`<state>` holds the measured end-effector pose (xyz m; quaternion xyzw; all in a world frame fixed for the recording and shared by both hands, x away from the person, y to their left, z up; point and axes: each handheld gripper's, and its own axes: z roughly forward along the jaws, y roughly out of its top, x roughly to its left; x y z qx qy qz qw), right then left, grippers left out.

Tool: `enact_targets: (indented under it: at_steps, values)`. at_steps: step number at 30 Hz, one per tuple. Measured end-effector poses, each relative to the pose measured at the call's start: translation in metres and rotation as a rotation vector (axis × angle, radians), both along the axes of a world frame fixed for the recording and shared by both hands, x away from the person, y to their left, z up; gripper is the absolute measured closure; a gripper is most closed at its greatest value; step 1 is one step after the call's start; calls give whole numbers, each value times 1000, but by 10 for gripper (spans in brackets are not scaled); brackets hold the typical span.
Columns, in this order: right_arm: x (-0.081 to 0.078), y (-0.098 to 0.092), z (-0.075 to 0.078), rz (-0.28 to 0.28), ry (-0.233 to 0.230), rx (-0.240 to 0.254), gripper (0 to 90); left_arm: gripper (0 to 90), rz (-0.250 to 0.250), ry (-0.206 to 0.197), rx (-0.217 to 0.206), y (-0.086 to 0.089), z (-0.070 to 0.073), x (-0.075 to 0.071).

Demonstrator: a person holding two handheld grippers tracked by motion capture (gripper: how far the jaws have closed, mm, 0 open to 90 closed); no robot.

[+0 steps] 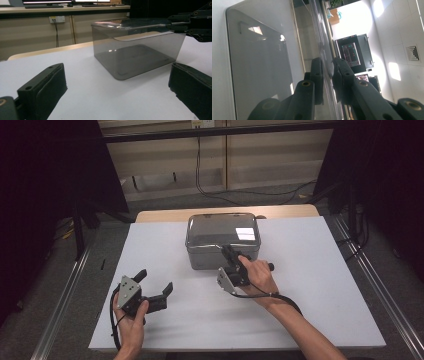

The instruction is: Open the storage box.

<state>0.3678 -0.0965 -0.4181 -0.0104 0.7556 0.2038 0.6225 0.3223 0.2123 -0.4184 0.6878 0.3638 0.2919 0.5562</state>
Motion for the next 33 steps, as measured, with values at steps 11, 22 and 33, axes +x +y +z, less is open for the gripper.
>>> enact_targets:
  at_steps: [11,22,33]
  values:
    - [2,0,4,0,-1,13,784,6,-30,-13,-36,0,12,10]
    - [2,0,6,3,-8,4,787,25,-107,-49,-6,-15,12,24]
    - [3,0,8,7,-11,-11,789,17,-118,-64,18,-26,13,45]
